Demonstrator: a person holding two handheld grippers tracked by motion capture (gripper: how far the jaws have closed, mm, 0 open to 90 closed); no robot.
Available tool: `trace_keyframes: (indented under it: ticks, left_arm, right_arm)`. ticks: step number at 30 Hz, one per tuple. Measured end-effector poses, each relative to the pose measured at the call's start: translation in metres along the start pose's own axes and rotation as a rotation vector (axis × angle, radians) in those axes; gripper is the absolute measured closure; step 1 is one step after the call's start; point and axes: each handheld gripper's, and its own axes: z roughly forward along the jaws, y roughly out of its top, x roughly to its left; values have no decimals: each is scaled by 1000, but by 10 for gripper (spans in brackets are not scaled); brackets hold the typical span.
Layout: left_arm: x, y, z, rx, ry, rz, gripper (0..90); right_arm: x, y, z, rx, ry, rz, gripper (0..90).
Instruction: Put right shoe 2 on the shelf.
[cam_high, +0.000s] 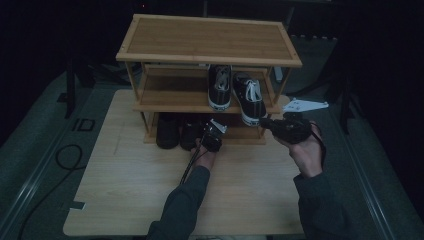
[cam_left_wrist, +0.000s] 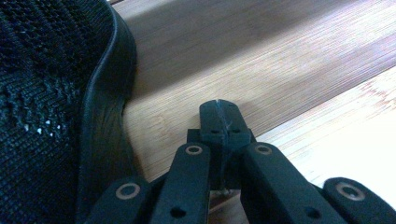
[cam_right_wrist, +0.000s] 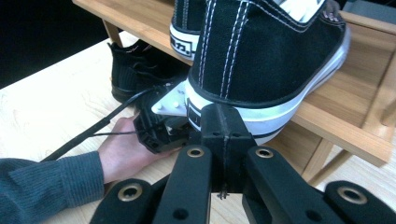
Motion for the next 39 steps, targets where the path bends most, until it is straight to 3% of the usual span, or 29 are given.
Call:
trace_keyframes:
  ticks: [8, 20, 29, 39]
  left_arm:
    - [0, 0, 0, 0, 2, -2, 900]
    - [0, 0, 0, 0, 2, 1, 900]
    - [1, 0, 0, -2, -4, -1, 900]
    - [1, 0, 0, -1, -8, -2, 900]
  right_arm:
    - [7, 2, 12, 2, 38, -7, 900]
    - [8, 4, 18, -11, 35, -9, 900]
    - [21, 9, 37, -13, 52, -34, 900]
    - [19, 10, 36, -13, 19, -45, 900]
